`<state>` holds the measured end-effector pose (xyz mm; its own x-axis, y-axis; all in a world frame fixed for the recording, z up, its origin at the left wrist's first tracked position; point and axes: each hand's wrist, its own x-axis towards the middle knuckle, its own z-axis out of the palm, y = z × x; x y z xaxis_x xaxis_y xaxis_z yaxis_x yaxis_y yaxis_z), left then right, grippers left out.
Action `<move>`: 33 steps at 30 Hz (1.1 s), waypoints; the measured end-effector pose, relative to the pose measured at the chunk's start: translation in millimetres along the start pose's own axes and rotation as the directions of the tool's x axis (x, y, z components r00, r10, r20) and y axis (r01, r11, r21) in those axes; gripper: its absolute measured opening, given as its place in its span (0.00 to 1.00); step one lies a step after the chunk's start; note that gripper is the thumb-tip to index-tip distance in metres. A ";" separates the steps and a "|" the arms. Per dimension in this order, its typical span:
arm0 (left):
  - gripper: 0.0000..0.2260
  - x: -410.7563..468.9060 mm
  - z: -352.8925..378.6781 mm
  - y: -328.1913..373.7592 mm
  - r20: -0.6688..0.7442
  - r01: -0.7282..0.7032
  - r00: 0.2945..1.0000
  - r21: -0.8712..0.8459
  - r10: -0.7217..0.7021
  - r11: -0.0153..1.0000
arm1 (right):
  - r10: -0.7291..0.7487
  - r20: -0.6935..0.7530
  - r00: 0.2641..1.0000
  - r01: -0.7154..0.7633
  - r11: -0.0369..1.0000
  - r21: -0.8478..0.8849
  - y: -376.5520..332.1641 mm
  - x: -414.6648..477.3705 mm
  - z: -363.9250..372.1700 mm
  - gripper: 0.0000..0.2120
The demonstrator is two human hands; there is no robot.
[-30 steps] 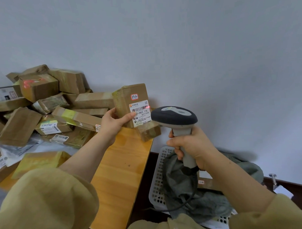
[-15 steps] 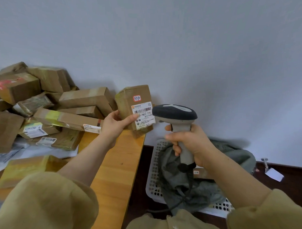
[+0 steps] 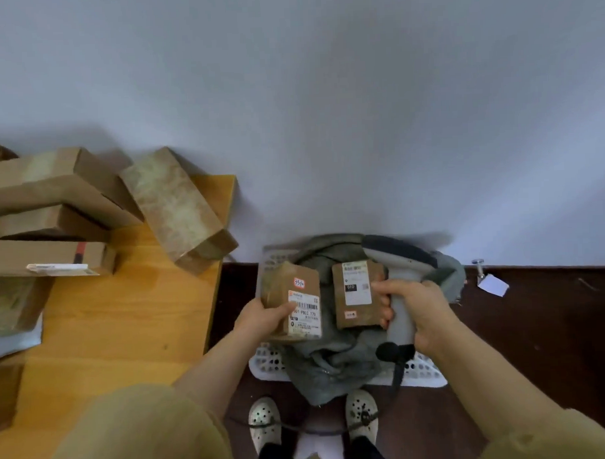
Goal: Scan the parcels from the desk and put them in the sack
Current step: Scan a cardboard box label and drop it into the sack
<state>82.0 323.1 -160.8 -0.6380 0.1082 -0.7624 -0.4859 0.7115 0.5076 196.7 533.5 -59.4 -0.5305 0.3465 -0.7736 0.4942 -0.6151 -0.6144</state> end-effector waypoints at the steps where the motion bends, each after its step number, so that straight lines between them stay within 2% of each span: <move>1: 0.28 13.7 9.5 -2.3 0.006 0.030 1.000 -0.016 -0.030 0.999 | 0.024 -0.007 1.000 -0.024 1.000 0.001 5.6 9.8 -2.7 0.05; 5: 0.28 63.9 46.8 -5.1 0.035 0.103 0.994 -0.069 -0.101 0.992 | 0.085 -0.018 0.996 -0.086 0.996 -0.026 23.2 47.8 -5.9 0.05; 9: 0.26 81.1 69.2 2.1 0.041 0.096 0.995 -0.022 -0.096 0.995 | 0.109 -0.015 0.994 -0.109 0.992 -0.055 29.4 68.3 -0.6 0.04; 12: 0.22 61.3 61.1 12.7 0.041 0.013 0.999 0.014 -0.013 1.000 | 0.117 -0.002 0.993 -0.117 0.992 -0.046 27.3 69.0 5.6 0.04; 15: 0.16 23.0 35.7 31.0 -0.009 -0.173 0.985 0.028 0.173 0.985 | 0.116 0.033 0.993 -0.115 0.993 -0.030 16.0 59.5 22.2 0.03; 18: 0.19 -21.6 6.9 47.2 -0.065 -0.325 0.942 0.058 0.328 0.944 | 0.118 0.085 0.989 -0.115 0.993 -0.033 1.0 51.5 52.0 0.03; 20: 0.18 -44.8 -13.5 52.1 -0.152 -0.422 0.890 0.088 0.431 0.902 | 0.092 0.137 0.986 -0.086 0.995 -0.050 -8.8 45.2 76.5 0.03; 23: 0.15 -67.9 -47.4 58.2 -0.410 -0.566 0.726 0.101 0.552 0.819 | 0.013 0.206 0.978 0.001 0.998 -0.066 -18.0 36.6 112.7 0.03; 25: 0.15 -72.1 -73.2 65.1 -0.601 -0.564 0.619 0.109 0.507 0.818 | -0.036 0.253 0.967 0.050 0.998 -0.049 -21.8 35.9 135.1 0.07; 27: 0.17 -63.0 -98.5 68.0 -0.710 -0.429 0.613 0.069 0.347 0.901 | -0.078 0.265 0.961 0.096 0.994 -0.056 -22.0 39.9 157.0 0.11; 30: 0.25 -36.2 -133.6 67.3 -0.695 -0.210 0.714 -0.103 0.081 0.972 | -0.070 0.316 0.946 0.101 0.992 -0.081 -20.2 47.6 189.0 0.20; 33: 0.29 -4.6 -152.2 63.9 -0.569 -0.151 0.822 -0.242 -0.014 0.959 | -0.043 0.367 0.929 0.092 0.989 -0.117 -16.6 55.8 214.2 0.24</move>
<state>-37.1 262.4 -63.8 -0.8578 -0.3162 -0.4053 -0.5137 0.4979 0.6987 11.4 411.4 -59.1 -0.7667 0.0885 -0.6358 0.5207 -0.4936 -0.6966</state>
